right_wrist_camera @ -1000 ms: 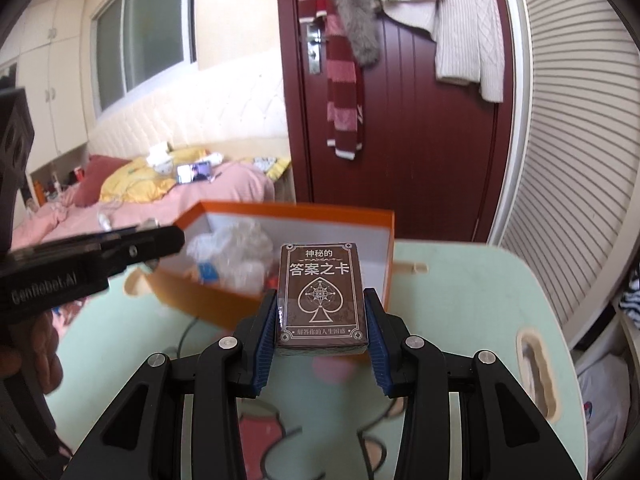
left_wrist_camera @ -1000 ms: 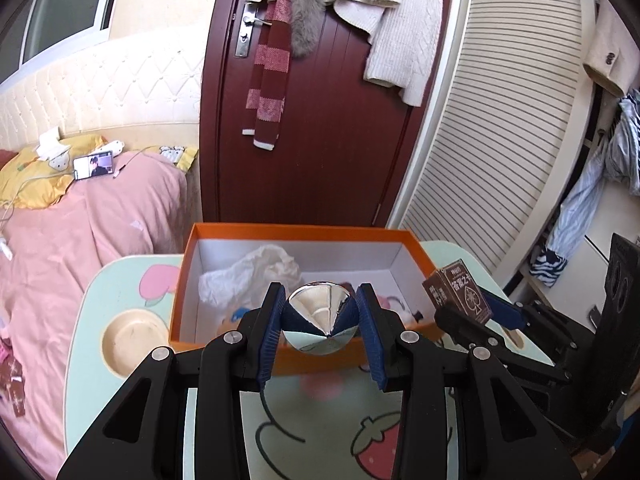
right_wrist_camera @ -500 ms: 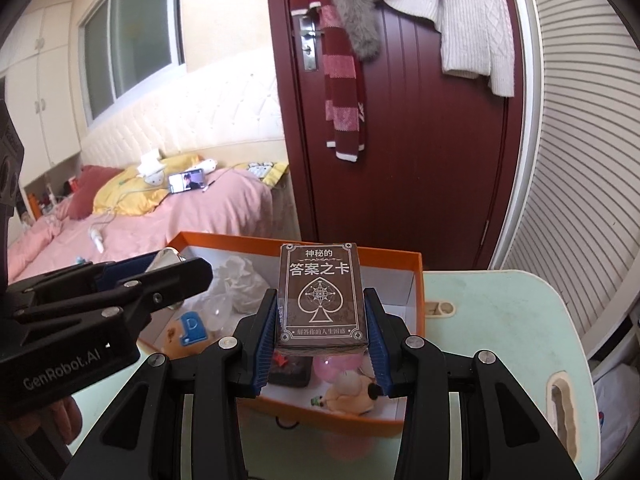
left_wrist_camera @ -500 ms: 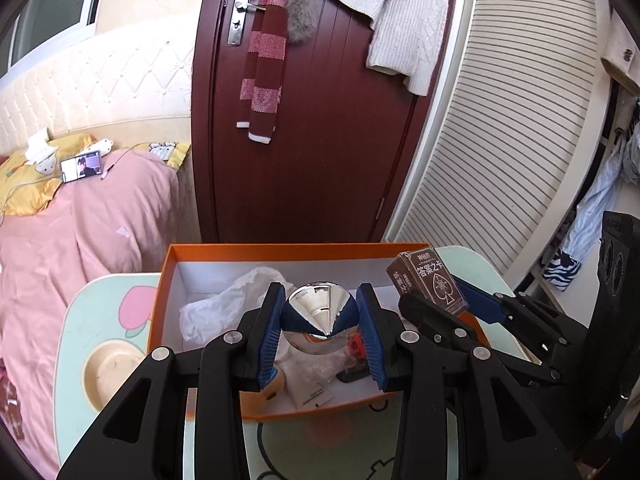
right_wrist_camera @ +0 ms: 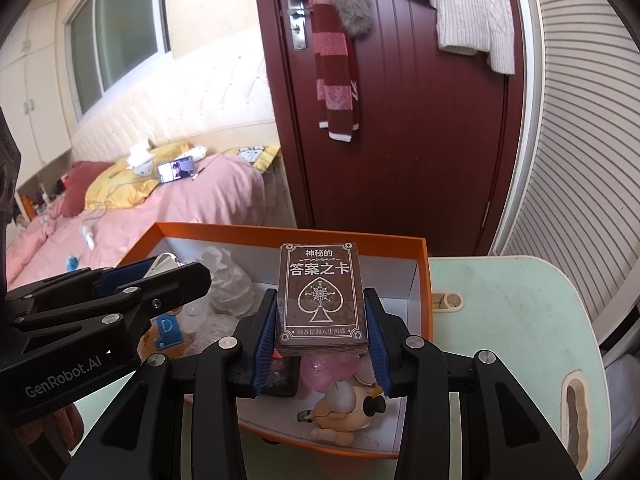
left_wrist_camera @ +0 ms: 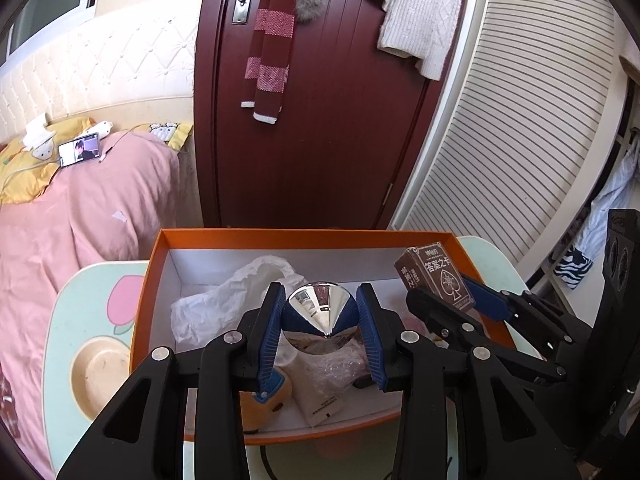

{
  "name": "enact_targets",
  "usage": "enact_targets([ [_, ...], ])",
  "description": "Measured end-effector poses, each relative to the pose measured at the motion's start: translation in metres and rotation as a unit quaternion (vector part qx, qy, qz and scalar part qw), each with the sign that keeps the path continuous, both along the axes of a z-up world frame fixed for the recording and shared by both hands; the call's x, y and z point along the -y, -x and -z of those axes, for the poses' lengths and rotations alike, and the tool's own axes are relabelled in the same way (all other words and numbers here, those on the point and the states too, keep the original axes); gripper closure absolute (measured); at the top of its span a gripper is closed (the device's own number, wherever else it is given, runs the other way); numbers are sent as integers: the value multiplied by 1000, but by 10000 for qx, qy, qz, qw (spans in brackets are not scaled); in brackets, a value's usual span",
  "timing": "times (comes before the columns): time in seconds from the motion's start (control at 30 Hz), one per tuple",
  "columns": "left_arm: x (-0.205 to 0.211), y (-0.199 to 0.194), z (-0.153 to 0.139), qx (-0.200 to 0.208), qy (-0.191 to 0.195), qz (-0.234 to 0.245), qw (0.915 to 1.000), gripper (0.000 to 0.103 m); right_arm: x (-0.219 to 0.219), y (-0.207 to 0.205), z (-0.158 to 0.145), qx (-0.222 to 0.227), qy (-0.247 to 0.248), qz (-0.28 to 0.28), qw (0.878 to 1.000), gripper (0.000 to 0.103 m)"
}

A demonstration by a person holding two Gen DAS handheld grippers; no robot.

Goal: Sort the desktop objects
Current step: 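Carry the metal cone over the orange box with the left tool while the right tool carries the card box, then open the left tool to drop the metal cone into the orange box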

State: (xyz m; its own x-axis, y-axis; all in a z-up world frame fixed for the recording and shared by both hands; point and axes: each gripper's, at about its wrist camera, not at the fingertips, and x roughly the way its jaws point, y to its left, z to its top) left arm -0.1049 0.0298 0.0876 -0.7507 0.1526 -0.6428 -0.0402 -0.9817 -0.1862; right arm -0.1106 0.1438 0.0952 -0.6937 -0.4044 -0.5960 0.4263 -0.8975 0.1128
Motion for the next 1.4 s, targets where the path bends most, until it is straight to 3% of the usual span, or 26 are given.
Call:
enact_targets([
  [1.4,6,11,20,337,0,-99,9994,64,-3,15,7,48,-22,-52,10000,63],
])
